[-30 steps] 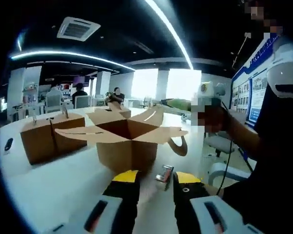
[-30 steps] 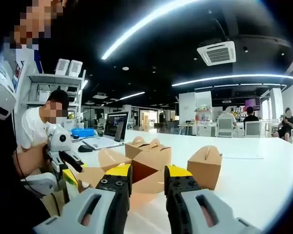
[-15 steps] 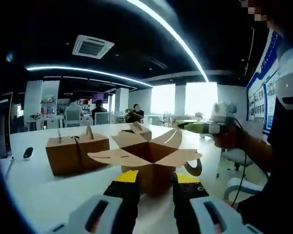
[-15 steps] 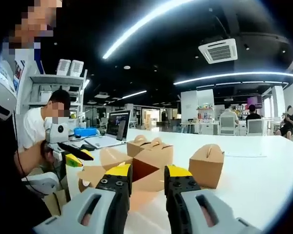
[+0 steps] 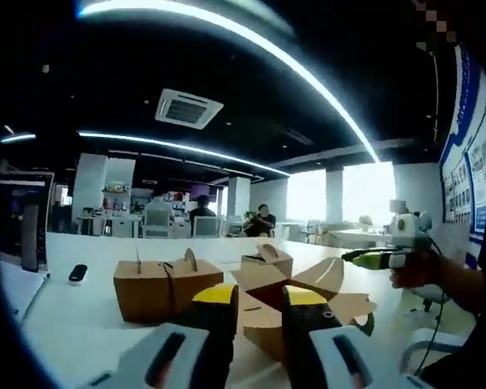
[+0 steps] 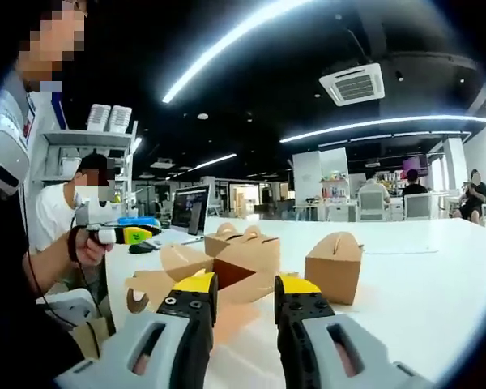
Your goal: Pick up one paper box from the group, open the paper box, and remove the item inside
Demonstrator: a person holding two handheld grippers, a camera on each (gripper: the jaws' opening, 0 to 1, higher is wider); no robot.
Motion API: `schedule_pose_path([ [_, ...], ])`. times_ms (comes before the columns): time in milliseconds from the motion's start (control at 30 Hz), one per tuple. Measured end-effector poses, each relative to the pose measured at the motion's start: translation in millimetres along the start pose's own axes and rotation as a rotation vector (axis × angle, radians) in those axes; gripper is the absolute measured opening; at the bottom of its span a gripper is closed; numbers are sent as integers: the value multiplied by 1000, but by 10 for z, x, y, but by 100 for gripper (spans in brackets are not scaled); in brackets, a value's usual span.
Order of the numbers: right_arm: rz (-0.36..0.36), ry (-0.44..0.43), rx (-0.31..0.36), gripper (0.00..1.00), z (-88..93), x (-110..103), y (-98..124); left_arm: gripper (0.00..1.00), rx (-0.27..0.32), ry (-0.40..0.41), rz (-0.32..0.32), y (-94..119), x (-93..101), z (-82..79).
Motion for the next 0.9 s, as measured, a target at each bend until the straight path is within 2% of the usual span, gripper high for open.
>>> schedule_pose_path([
  [167,-5,-14,3,29,-14,-34,-27,24,-3,50,7,21,41,107],
  [400,-72,18,-49,28,32,-230,-127,24,28,70,-15,97,-4,41],
  [533,-66,35,-48,28,0,-216,-167,22,29,79,-22,114,-34,35],
  [767,-62,-23,-56,28,-17,-187,-151,21,21,72,12,71,40,34],
  [900,-63,14,-54,28,-9,-185,-120,21,4,52,9,55,41,64],
])
Point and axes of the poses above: the point that each gripper's makers call its tool centre point, and the gripper's own axes: y roughly backward along the fingers, x roughly to its right, z roughly out of its underside, the point moved 4 cm from there along y, roughly backward along the fingers, and after that the axes turned 6 degrees about -y, right-handed, at the moved point
